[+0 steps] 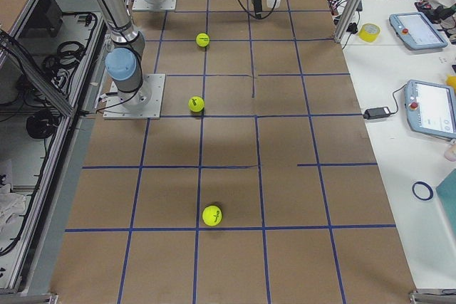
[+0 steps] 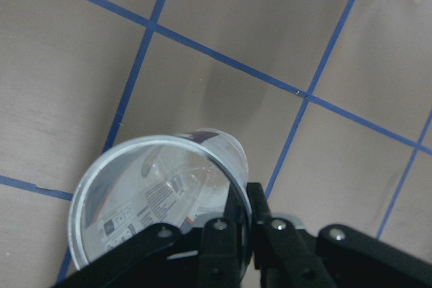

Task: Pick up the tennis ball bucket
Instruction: 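Lower the upright tube onto the table with the left gripper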

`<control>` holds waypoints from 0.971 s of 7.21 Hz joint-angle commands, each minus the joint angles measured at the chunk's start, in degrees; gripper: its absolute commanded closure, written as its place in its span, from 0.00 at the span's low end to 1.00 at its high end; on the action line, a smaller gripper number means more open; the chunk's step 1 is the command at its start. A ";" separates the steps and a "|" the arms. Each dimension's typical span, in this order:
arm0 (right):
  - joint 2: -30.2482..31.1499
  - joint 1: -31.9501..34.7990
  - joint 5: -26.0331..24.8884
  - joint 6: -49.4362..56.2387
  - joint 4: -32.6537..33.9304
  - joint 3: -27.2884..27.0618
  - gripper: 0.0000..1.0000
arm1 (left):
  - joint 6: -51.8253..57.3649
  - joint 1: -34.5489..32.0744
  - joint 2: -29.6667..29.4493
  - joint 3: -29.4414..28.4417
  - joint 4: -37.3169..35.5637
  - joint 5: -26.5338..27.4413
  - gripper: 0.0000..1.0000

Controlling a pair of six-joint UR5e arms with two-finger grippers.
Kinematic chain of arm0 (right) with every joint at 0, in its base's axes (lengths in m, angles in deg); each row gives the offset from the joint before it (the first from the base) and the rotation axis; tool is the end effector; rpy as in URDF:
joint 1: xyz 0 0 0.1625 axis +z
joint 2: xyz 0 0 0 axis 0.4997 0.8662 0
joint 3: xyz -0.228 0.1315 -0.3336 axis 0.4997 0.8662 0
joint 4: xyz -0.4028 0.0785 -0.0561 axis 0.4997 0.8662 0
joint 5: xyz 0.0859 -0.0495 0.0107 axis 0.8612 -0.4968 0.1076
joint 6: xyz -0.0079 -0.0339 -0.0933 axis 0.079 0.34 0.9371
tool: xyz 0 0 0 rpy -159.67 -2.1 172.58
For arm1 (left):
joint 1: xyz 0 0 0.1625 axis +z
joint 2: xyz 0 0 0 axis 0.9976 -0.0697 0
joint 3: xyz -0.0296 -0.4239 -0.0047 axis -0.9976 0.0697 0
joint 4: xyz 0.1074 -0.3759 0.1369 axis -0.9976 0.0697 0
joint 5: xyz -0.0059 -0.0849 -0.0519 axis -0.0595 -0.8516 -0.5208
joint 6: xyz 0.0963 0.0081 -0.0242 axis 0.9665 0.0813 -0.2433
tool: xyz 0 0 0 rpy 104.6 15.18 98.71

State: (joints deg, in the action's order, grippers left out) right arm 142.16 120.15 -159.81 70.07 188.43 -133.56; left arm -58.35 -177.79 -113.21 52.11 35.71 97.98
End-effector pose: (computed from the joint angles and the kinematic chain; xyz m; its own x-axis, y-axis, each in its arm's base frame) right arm 0.1359 -0.5052 0.5110 -0.9972 -0.0748 0.0017 -0.0738 0.9792 -0.1888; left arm -0.1690 -0.6641 0.4366 -0.9556 -0.2238 0.1917 -0.2508 0.9592 -0.1307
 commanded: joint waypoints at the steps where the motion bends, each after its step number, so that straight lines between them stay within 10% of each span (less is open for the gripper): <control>1: 0.00 0.00 0.03 -0.02 0.07 -0.28 0.00 | 1.37 -2.33 -0.35 0.39 -2.33 0.58 1.00; 7: 0.00 0.00 0.12 0.07 0.07 -0.28 0.00 | 0.23 -8.67 -1.67 4.44 -7.17 11.48 1.00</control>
State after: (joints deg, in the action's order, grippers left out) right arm 142.16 120.15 -159.70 70.14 188.50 -133.84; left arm -58.16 -185.75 -114.17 56.26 29.97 108.22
